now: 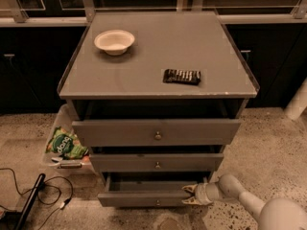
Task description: Open bottom drawer
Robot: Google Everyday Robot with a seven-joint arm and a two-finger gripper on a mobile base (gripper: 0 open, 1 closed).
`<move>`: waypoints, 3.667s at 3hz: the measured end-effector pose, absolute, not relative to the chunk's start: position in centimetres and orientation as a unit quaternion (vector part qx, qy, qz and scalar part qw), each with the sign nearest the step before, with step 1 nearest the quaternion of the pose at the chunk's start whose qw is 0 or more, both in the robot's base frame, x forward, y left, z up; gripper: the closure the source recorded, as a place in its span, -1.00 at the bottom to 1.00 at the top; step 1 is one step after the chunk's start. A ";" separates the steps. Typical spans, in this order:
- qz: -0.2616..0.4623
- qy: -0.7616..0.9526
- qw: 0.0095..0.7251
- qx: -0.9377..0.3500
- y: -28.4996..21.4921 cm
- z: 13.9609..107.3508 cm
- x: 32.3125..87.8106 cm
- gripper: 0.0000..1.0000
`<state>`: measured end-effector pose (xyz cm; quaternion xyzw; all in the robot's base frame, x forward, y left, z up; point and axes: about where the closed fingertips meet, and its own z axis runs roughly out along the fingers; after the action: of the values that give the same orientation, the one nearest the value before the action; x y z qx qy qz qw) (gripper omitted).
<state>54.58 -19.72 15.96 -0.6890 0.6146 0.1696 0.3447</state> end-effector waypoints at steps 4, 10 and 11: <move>0.192 0.607 0.346 -0.690 -19.6 15.3 53.6 -0.77; 0.193 0.596 0.340 -0.702 -20.4 16.3 48.9 0.16; 0.193 0.596 0.340 -0.702 -20.4 16.3 48.9 -0.30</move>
Offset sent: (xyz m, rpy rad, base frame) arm -0.0003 0.0000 0.0000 0.0000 0.0000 0.0000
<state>48.91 -20.39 16.26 -0.7015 0.5960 0.1931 0.3398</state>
